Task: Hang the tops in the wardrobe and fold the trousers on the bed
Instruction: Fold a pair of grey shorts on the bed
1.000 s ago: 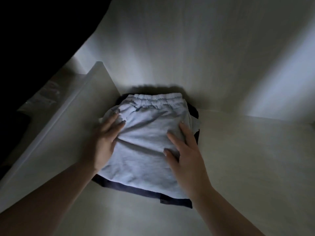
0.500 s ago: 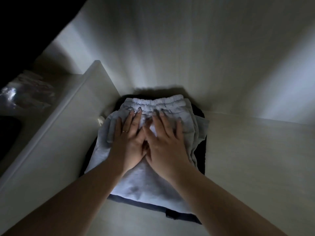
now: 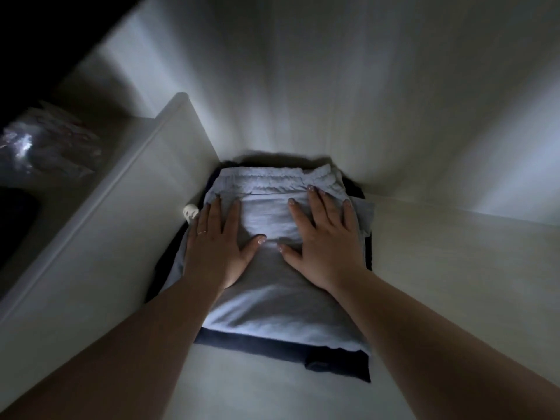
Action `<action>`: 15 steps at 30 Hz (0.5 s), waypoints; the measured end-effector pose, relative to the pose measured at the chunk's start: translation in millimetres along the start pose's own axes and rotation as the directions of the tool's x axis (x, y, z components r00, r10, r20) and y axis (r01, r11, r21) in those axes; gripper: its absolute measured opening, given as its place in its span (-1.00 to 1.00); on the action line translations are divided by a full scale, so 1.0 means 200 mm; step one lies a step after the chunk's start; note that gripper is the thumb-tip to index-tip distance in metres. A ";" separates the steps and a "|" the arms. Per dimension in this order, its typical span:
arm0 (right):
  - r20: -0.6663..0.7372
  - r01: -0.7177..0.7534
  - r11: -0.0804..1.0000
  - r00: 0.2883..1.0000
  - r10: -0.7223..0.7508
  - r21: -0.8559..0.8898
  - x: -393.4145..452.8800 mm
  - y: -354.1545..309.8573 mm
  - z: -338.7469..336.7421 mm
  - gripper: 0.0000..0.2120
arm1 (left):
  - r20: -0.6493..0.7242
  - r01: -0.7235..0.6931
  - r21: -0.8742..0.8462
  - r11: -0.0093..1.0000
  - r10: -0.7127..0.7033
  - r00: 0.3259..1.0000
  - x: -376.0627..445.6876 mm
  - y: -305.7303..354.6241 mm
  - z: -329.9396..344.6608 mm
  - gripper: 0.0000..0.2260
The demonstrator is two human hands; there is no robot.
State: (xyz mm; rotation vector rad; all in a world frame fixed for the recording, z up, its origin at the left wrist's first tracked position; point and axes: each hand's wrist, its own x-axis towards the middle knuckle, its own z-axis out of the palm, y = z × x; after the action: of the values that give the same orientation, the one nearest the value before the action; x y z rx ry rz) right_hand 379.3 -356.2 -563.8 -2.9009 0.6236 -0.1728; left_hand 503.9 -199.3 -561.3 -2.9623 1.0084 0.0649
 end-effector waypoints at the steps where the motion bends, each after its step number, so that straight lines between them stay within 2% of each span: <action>1: 0.055 0.001 1.000 0.998 -0.001 -0.010 0.00 0.00 -0.01 -0.23 | 0.049 0.020 0.009 1.000 -0.021 0.999 -0.04 0.00 -0.01 -0.18; 3: 0.150 0.003 1.000 0.989 0.001 -0.024 -0.01 -0.01 -0.07 -0.24 | 0.116 0.024 0.034 0.999 -0.028 0.993 -0.14 0.00 -0.06 -0.23; 5: 0.221 -0.011 1.000 0.975 0.006 0.024 -0.05 -0.05 -0.12 -0.29 | 0.097 0.003 -0.032 0.999 0.000 0.995 -0.27 0.00 -0.12 -0.26; 6: 0.253 -0.021 0.997 0.967 0.003 0.068 -0.09 -0.06 -0.17 -0.33 | 0.091 -0.018 -0.111 0.994 0.028 0.995 -0.35 0.02 -0.15 -0.27; 8: 0.316 -0.035 0.983 0.948 -0.024 0.180 -0.21 -0.07 -0.28 -0.44 | 0.173 -0.083 -0.276 0.958 0.134 0.976 -0.55 0.08 -0.21 -0.32; 10: 0.347 -0.064 0.951 0.937 -0.047 0.302 -0.36 -0.08 -0.35 -0.53 | 0.202 -0.078 -0.406 0.911 0.172 0.964 -0.74 0.14 -0.24 -0.36; 13: 0.388 -0.188 0.894 0.921 0.016 0.408 -0.65 -0.13 -0.48 -0.56 | 0.260 0.122 -0.618 0.777 0.055 0.964 -1.01 0.22 -0.37 -0.41; 15: 0.366 -0.194 0.895 0.930 0.037 0.401 -0.84 -0.17 -0.54 -0.60 | 0.314 0.235 -0.693 0.681 -0.008 0.950 -1.20 0.26 -0.44 -0.47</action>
State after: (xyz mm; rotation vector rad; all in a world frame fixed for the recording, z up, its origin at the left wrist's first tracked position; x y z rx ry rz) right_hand 225.5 -271.4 -464.4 -2.3724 0.6018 0.1985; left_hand 284.3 -96.4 -463.3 -3.5127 0.8775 1.1266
